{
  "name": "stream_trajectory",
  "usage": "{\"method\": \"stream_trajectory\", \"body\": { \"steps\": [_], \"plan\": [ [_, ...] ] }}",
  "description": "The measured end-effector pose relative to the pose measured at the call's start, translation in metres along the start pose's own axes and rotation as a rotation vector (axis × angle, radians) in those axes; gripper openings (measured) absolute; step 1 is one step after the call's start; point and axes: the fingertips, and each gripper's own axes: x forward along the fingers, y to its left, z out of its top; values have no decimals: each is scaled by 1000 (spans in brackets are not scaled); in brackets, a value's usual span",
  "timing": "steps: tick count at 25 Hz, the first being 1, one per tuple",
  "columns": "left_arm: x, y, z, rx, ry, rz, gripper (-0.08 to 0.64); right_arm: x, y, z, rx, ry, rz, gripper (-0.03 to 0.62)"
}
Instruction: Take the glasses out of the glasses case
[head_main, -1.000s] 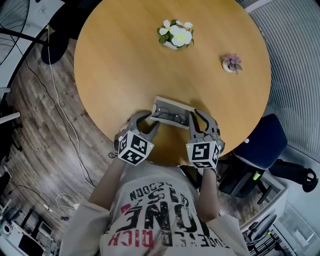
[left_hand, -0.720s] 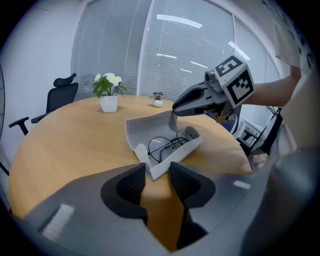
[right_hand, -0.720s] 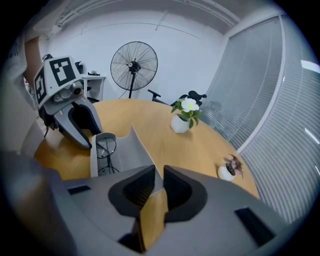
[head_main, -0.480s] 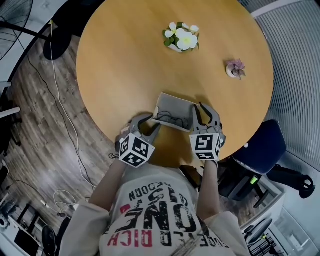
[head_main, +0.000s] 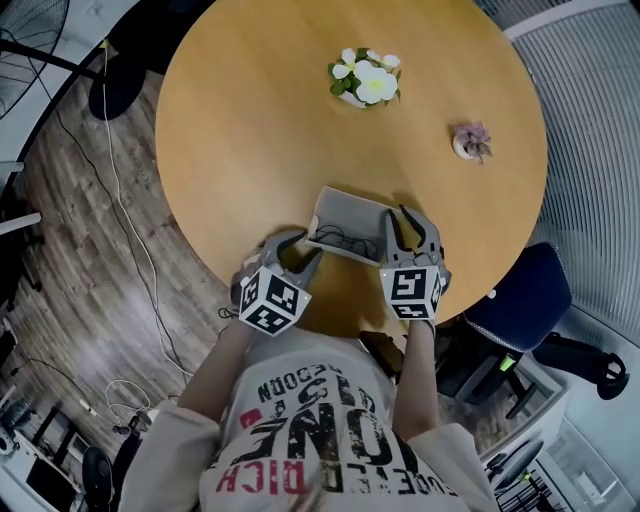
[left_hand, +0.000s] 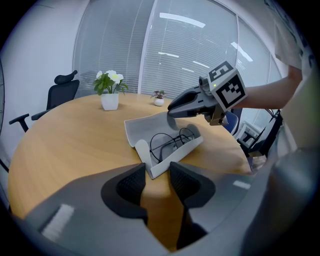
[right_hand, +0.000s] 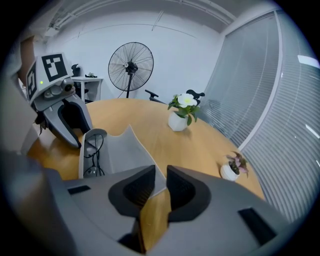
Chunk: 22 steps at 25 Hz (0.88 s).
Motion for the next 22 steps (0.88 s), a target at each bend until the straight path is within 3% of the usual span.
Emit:
{"method": "stream_trajectory", "body": {
  "steps": [8,16,22],
  "plan": [
    [0,0,0,-18,4,-5,166,-10,0,0,53,7,-33,57],
    [0,0,-1,-14,6,5,166,-25,-3,9,253,-68,-55,103],
    [0,0,0,-5,3,5,166,-37,-4,18,301,-110,-71,103]
  ]
}}
